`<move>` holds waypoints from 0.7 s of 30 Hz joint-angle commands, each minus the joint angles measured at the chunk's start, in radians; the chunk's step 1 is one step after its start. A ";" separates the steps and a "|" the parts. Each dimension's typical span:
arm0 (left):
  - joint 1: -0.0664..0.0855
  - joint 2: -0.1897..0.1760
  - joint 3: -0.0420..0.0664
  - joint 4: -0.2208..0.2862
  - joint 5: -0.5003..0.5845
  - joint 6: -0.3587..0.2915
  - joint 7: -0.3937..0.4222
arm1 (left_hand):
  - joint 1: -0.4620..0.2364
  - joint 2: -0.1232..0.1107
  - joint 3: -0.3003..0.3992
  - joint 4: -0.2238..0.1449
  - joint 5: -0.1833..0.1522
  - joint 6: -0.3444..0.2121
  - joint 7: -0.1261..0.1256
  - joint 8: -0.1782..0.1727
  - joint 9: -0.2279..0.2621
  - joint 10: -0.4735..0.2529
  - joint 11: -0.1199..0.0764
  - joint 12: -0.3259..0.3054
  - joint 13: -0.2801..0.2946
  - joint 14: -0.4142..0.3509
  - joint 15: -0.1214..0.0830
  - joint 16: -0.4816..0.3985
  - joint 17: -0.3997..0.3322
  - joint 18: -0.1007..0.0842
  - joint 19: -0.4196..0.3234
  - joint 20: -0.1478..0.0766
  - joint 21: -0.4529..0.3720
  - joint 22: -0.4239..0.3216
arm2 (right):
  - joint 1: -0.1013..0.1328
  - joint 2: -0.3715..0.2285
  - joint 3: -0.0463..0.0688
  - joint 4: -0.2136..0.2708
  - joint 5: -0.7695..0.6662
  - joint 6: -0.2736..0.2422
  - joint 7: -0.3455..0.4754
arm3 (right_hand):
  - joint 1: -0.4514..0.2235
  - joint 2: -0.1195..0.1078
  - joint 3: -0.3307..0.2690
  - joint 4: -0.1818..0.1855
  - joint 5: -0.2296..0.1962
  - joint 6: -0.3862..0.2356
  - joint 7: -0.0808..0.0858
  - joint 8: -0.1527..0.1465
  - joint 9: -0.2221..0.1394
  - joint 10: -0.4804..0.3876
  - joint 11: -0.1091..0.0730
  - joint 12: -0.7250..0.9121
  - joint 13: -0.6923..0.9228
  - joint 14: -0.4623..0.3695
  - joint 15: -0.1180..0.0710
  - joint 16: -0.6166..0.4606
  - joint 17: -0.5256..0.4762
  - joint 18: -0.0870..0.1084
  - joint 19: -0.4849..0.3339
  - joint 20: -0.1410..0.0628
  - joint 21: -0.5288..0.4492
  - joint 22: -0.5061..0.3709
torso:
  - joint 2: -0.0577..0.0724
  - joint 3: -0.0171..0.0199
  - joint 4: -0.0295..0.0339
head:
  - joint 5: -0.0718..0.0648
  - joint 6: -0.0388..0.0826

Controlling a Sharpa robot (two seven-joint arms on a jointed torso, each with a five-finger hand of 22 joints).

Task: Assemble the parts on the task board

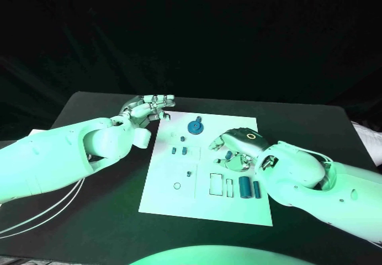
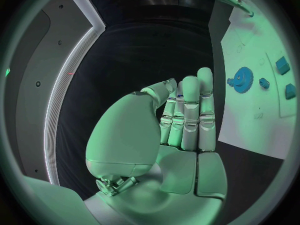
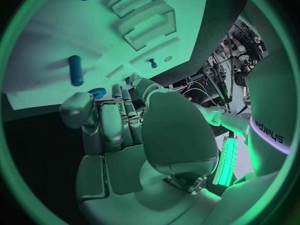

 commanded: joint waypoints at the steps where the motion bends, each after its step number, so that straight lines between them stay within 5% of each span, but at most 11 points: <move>1: 0.000 0.000 0.001 0.004 -0.008 0.019 0.005 | 0.009 -0.002 -0.001 -0.007 -0.002 -0.007 0.001 0.006 -0.002 -0.008 0.000 0.005 0.001 -0.007 0.001 -0.007 -0.001 0.011 -0.002 0.002 -0.006 -0.001 | 0.011 -0.032 0.001 0.008 0.005 0.069 -0.032 | 0.012 -0.004 -0.075 0.014 0.004 -0.028 -0.001 -0.001 0.001 -0.056 0.010 0.001 0.001 0.022 0.008 -0.003 -0.005 0.017 -0.011 0.011 -0.015 -0.018 | -0.001 -0.0022 -0.0035 | -0.007 0.005; 2: 0.000 0.000 0.001 0.004 -0.008 0.020 0.006 | 0.009 -0.002 -0.001 -0.007 -0.002 -0.007 0.001 0.006 -0.002 -0.008 0.000 0.005 0.001 -0.007 0.001 -0.007 -0.001 0.011 -0.002 0.002 -0.006 -0.001 | 0.016 -0.050 0.002 0.008 0.005 0.081 -0.031 | 0.035 0.001 -0.139 0.029 0.004 -0.037 -0.005 -0.001 0.002 -0.071 0.009 0.007 0.003 0.022 0.015 -0.002 -0.006 0.018 -0.014 0.015 -0.021 -0.027 | -0.002 -0.0025 -0.0042 | -0.007 0.006; 6: 0.000 0.000 0.000 0.003 -0.008 0.020 0.006 | 0.009 -0.002 -0.001 -0.007 -0.002 -0.007 0.001 0.006 -0.002 -0.008 0.000 0.005 0.001 -0.007 0.001 -0.007 -0.001 0.011 -0.002 0.002 -0.006 -0.001 | 0.020 -0.075 0.003 0.002 0.003 0.095 -0.026 | 0.068 0.010 -0.197 0.060 0.005 -0.041 -0.006 -0.001 0.002 -0.078 0.015 0.012 0.003 0.021 0.014 -0.003 -0.011 0.021 -0.016 0.015 -0.026 -0.034 | -0.001 -0.0013 -0.0068 | -0.005 0.008; 15: -0.001 0.003 0.000 0.001 -0.008 0.023 0.005 | 0.009 -0.002 -0.001 -0.007 -0.002 -0.007 0.001 0.006 -0.002 -0.008 0.000 0.005 0.001 -0.007 0.001 -0.007 -0.001 0.011 -0.002 0.002 -0.006 -0.001 | 0.019 -0.070 0.003 -0.014 0.000 0.094 -0.018 | 0.110 0.043 -0.193 0.073 0.000 -0.025 -0.004 0.001 0.003 -0.055 0.008 0.029 0.003 0.018 0.009 -0.009 -0.023 0.021 -0.012 0.011 -0.025 -0.034 | -0.001 0.0001 -0.0038 | -0.006 0.010; 21: -0.001 0.004 0.000 -0.001 -0.009 0.022 0.005 | 0.009 -0.002 -0.001 -0.007 -0.002 -0.007 0.001 0.006 -0.002 -0.008 0.000 0.005 0.001 -0.007 0.001 -0.007 -0.001 0.011 -0.002 0.002 -0.006 -0.001 | 0.018 -0.052 0.001 -0.022 0.001 0.089 -0.015 | 0.139 0.083 -0.149 0.069 -0.042 -0.001 -0.012 0.003 0.004 0.000 -0.004 0.055 0.004 0.019 -0.001 -0.009 -0.024 0.020 -0.007 0.003 -0.022 -0.030 | -0.001 -0.0018 -0.0033 | -0.007 0.010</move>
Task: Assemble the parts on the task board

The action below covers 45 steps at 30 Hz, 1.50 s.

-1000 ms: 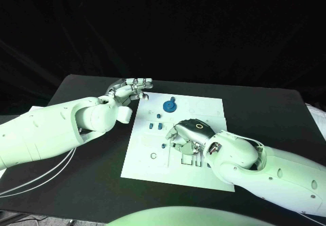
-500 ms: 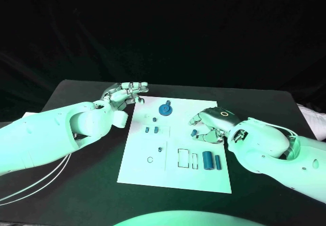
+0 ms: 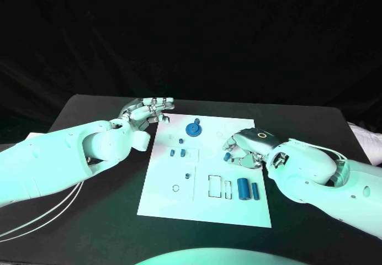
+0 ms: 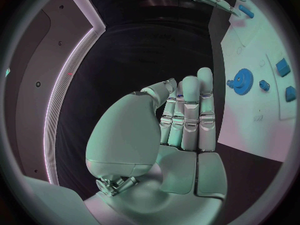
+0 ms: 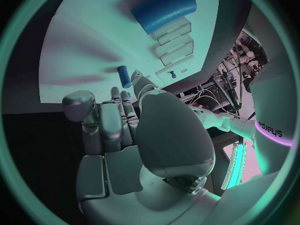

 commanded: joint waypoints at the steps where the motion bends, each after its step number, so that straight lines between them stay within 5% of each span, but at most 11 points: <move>1: 0.000 0.002 0.000 0.000 -0.005 0.019 0.005 | 0.009 -0.002 -0.001 -0.007 -0.002 -0.007 0.001 0.006 -0.002 -0.008 0.000 0.005 0.002 -0.007 0.001 -0.007 -0.001 0.011 -0.002 0.002 -0.006 -0.001 | -0.001 0.009 0.000 -0.004 -0.006 0.013 0.003 | 0.010 0.013 0.022 0.000 -0.013 0.017 0.000 0.004 0.002 0.028 -0.006 0.010 0.001 0.021 -0.012 -0.002 0.001 0.004 0.004 -0.009 0.001 0.005 | 0.001 -0.0011 0.0000 | 0.000 -0.001; 17: 0.000 0.003 0.000 -0.001 -0.005 0.020 0.004 | 0.009 -0.002 -0.001 -0.007 -0.002 -0.007 0.001 0.006 -0.002 -0.008 0.000 0.005 0.002 -0.007 0.001 -0.007 -0.001 0.011 -0.002 0.002 -0.006 -0.001 | -0.002 0.030 -0.004 -0.037 -0.032 0.044 -0.007 | 0.017 0.015 0.100 0.001 -0.014 0.077 -0.002 0.011 0.006 0.116 -0.024 0.007 -0.001 0.026 -0.027 0.008 0.011 0.002 0.014 -0.024 0.010 0.017 | 0.000 -0.0009 -0.0009 | 0.000 -0.009; 28: 0.000 0.004 0.000 -0.003 -0.005 0.019 0.002 | 0.008 -0.001 -0.003 -0.009 -0.002 -0.008 0.002 0.007 -0.002 -0.010 0.000 0.007 0.002 -0.008 0.001 -0.007 -0.002 0.011 -0.002 0.003 -0.007 -0.001 | -0.002 0.031 -0.004 -0.046 -0.047 0.055 -0.012 | -0.007 -0.018 0.111 0.007 -0.016 0.080 0.003 0.003 0.003 0.095 -0.015 -0.026 -0.003 0.023 -0.020 0.003 0.003 0.003 0.011 -0.023 0.005 0.009 | 0.000 -0.0003 -0.0019 | 0.000 -0.011; 45: -0.001 0.006 0.000 -0.004 -0.005 0.021 0.002 | 0.008 -0.002 -0.003 -0.009 -0.002 -0.008 0.002 0.007 -0.002 -0.010 0.000 0.008 0.002 -0.008 0.001 -0.007 -0.003 0.011 -0.002 0.003 -0.007 -0.001 | -0.005 0.037 -0.005 -0.044 -0.035 0.027 0.001 | -0.004 -0.006 0.148 0.004 -0.015 0.097 -0.002 0.005 0.004 0.144 -0.026 -0.018 0.003 0.025 -0.028 0.008 0.008 0.002 0.016 -0.028 0.011 0.018 | 0.001 -0.0011 -0.0009 | -0.001 -0.016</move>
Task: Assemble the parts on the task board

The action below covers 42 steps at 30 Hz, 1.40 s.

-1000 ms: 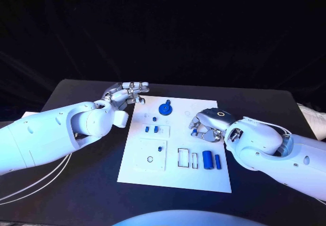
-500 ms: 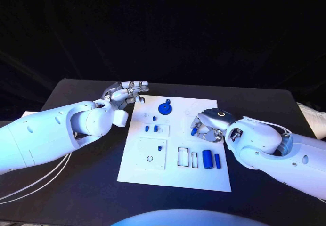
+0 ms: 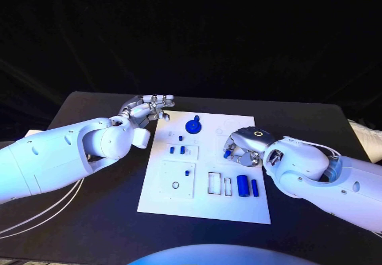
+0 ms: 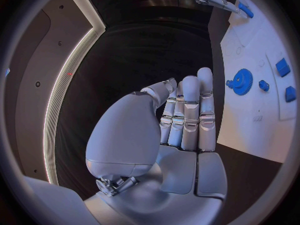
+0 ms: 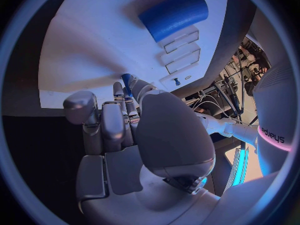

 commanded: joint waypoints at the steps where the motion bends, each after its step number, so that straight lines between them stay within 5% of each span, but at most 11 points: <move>1: 0.000 0.003 0.001 0.001 -0.004 0.019 0.004 | 0.008 -0.002 0.001 -0.005 -0.002 -0.008 0.002 0.003 -0.002 -0.007 -0.003 0.002 0.001 -0.008 0.001 -0.003 -0.001 0.011 -0.002 0.003 -0.007 -0.002 | -0.002 0.003 0.000 0.003 -0.005 -0.015 0.005 | 0.004 0.003 0.006 0.000 -0.005 0.007 0.003 -0.002 0.000 0.008 0.003 0.003 0.001 0.026 -0.006 0.004 0.001 0.002 0.003 -0.007 0.007 0.002 | 0.000 0.0001 0.0007 | 0.000 -0.001; 7: 0.000 0.003 0.001 0.000 -0.004 0.020 0.004 | 0.008 -0.002 0.001 -0.005 -0.002 -0.008 0.002 0.003 -0.002 -0.007 -0.003 0.002 0.001 -0.008 0.001 -0.003 -0.001 0.011 -0.002 0.003 -0.007 -0.002 | -0.002 0.005 0.000 0.003 -0.001 -0.023 0.000 | -0.011 -0.013 0.009 0.005 -0.006 -0.010 0.009 -0.010 -0.004 0.009 0.006 -0.006 -0.001 0.026 -0.005 0.004 0.000 0.001 0.004 -0.008 0.008 0.002 | -0.001 -0.0001 0.0011 | -0.001 -0.003; 12: 0.000 0.002 0.000 0.001 -0.004 0.019 0.003 | 0.008 -0.002 0.001 -0.005 -0.002 -0.008 0.002 0.003 -0.002 -0.007 -0.003 0.002 0.001 -0.008 0.001 -0.003 -0.001 0.011 -0.002 0.003 -0.007 -0.002 | -0.002 0.006 0.000 0.001 0.001 -0.009 -0.009 | -0.024 -0.035 0.012 0.010 -0.007 -0.038 0.033 -0.011 -0.007 -0.001 0.021 -0.020 -0.002 0.026 0.006 0.005 0.000 0.000 0.005 -0.001 0.008 0.003 | 0.000 -0.0006 0.0003 | 0.000 -0.003; 20: 0.000 0.002 0.000 0.002 -0.004 0.019 0.003 | 0.007 -0.001 0.000 -0.005 -0.002 -0.009 0.002 0.003 -0.002 -0.009 -0.003 0.003 0.001 -0.009 0.001 -0.003 -0.002 0.011 -0.003 0.003 -0.007 -0.002 | -0.002 0.009 0.000 0.000 0.001 0.005 -0.013 | -0.024 -0.036 0.015 0.009 -0.006 -0.041 0.036 -0.010 -0.007 -0.001 0.023 -0.022 -0.002 0.026 0.008 0.006 0.000 0.000 0.005 0.000 0.008 0.003 | 0.000 0.0000 0.0003 | 0.000 -0.004; 34: 0.000 0.001 0.000 0.002 -0.004 0.020 0.003 | 0.007 -0.001 0.000 -0.005 -0.002 -0.009 0.002 0.003 -0.002 -0.009 -0.003 0.003 0.001 -0.009 0.001 -0.003 -0.002 0.011 -0.003 0.003 -0.007 -0.002 | -0.002 0.013 0.000 0.004 0.001 -0.038 -0.005 | 0.030 0.023 0.091 -0.044 -0.012 0.062 -0.003 0.036 0.015 0.111 -0.016 0.006 0.015 0.034 -0.021 0.036 0.037 -0.010 0.030 -0.023 0.053 0.070 | 0.000 0.0001 -0.0007 | 0.000 -0.007; 42: 0.000 0.001 0.000 0.001 -0.004 0.019 0.003 | 0.007 -0.001 0.000 -0.005 -0.002 -0.009 0.002 0.003 -0.002 -0.009 -0.003 0.003 0.001 -0.009 0.001 -0.003 -0.002 0.011 -0.003 0.003 -0.007 -0.002 | -0.002 0.011 0.000 0.007 0.024 -0.074 -0.012 | 0.018 0.026 0.095 -0.049 -0.011 0.068 -0.005 0.037 0.018 0.119 -0.018 0.000 0.015 0.034 -0.024 0.036 0.035 -0.014 0.038 -0.026 0.068 0.092 | -0.001 0.0004 0.0000 | -0.002 -0.008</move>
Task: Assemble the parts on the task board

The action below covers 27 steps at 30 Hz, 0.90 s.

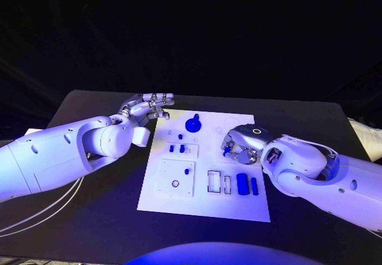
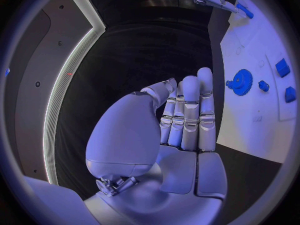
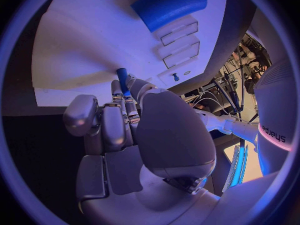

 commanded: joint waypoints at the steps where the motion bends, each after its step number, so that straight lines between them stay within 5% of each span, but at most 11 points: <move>1: 0.000 0.002 0.001 0.000 -0.003 0.017 0.004 | 0.007 -0.001 0.000 -0.005 -0.002 -0.006 -0.001 0.003 -0.001 -0.006 0.001 0.003 0.001 -0.008 0.000 -0.003 -0.001 0.011 -0.003 0.003 -0.004 -0.002 | -0.001 -0.002 0.000 0.006 0.019 -0.036 -0.006 | 0.002 0.020 0.003 -0.001 0.004 0.004 0.001 0.002 0.000 0.041 -0.034 -0.005 -0.001 0.033 -0.006 0.000 -0.005 -0.014 0.008 -0.003 0.006 0.002 | -0.002 0.0000 0.0003 | 0.000 0.001; 15: -0.001 0.003 0.000 -0.004 -0.003 0.020 0.002 | 0.007 0.000 0.000 -0.006 -0.002 -0.007 -0.001 0.003 -0.001 -0.008 0.001 0.004 0.001 -0.008 0.000 -0.003 -0.002 0.011 -0.003 0.003 -0.004 -0.002 | 0.009 -0.021 0.019 0.110 0.144 -0.051 0.000 | -0.004 0.016 0.008 -0.010 0.005 -0.004 0.004 -0.005 -0.001 0.033 -0.031 -0.018 -0.004 0.032 -0.004 -0.006 -0.016 -0.016 0.011 -0.003 0.013 0.012 | 0.000 0.0000 -0.0004 | 0.003 0.009; 21: -0.001 0.009 0.000 -0.006 -0.003 0.023 0.001 | 0.007 0.000 0.000 -0.006 -0.002 -0.007 -0.001 0.003 -0.001 -0.008 0.001 0.004 0.001 -0.008 0.000 -0.003 -0.002 0.011 -0.003 0.003 -0.004 -0.002 | -0.006 0.038 0.021 0.144 0.160 -0.044 0.018 | -0.006 0.017 0.012 -0.015 0.005 -0.008 0.007 -0.010 -0.002 0.030 -0.029 -0.023 -0.005 0.031 -0.003 -0.008 -0.020 -0.016 0.010 -0.003 0.013 0.010 | -0.001 -0.0012 0.0015 | 0.008 0.007; 27: -0.002 0.018 0.001 -0.010 -0.003 0.025 0.001 | 0.007 0.000 0.000 -0.006 -0.002 -0.007 -0.001 0.003 -0.001 -0.008 0.001 0.004 0.001 -0.008 0.000 -0.003 -0.002 0.011 -0.003 0.003 -0.004 -0.002 | -0.033 0.122 0.008 0.134 0.142 -0.040 0.040 | -0.006 0.018 0.015 -0.018 0.006 -0.010 0.008 -0.012 -0.002 0.028 -0.028 -0.026 -0.006 0.030 -0.002 -0.010 -0.023 -0.015 0.009 -0.002 0.012 0.008 | 0.000 -0.0013 0.0021 | 0.017 0.006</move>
